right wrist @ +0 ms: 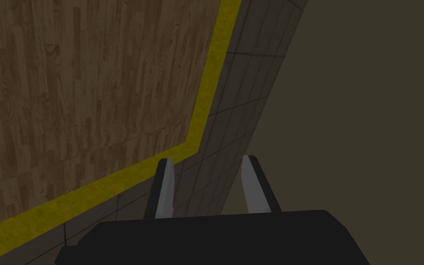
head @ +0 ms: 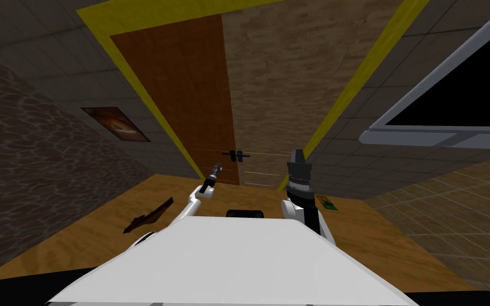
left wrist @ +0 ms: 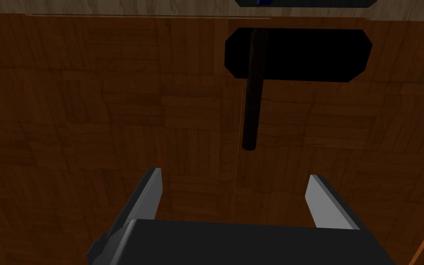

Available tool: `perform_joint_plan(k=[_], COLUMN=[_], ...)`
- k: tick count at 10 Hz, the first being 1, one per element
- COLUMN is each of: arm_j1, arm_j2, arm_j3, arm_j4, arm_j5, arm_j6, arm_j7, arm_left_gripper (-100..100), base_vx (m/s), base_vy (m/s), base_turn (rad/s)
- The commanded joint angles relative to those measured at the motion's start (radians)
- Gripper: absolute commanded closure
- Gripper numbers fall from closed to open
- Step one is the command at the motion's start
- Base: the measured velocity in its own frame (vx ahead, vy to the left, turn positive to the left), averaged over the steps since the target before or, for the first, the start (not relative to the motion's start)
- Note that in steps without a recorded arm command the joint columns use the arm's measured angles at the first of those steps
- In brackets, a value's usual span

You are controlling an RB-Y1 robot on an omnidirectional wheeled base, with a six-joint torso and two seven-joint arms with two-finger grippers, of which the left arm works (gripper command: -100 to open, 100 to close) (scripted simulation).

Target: Pull the door open

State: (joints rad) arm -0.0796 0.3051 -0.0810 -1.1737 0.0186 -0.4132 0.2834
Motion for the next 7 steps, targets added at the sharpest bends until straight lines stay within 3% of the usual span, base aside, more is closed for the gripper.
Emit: perform_joint_plan(k=[1,5,6,7], arm_j1=[-0.022,-0.062,-0.057,-0.051], arm_j2=[0.008,0.028,0.024,0.049], arm_j3=[0.000,-0.001,0.000,0.032], arm_j4=[0.030,0.100,0.088,0.116], arm_j5=[0.001,0.005,0.005,0.015], arm_j6=[0.014,0.025,0.027,0.019], arm_j7=[0.012,0.037,0.032,0.038], arm_left_gripper=[-100,-100,-100,-100], base_vx=[0.150,0.133,0.047,0.031], base_vy=[-0.018,-0.021,-0.006,-0.017], base_turn=[-0.055,-0.044,-0.006,-0.138])
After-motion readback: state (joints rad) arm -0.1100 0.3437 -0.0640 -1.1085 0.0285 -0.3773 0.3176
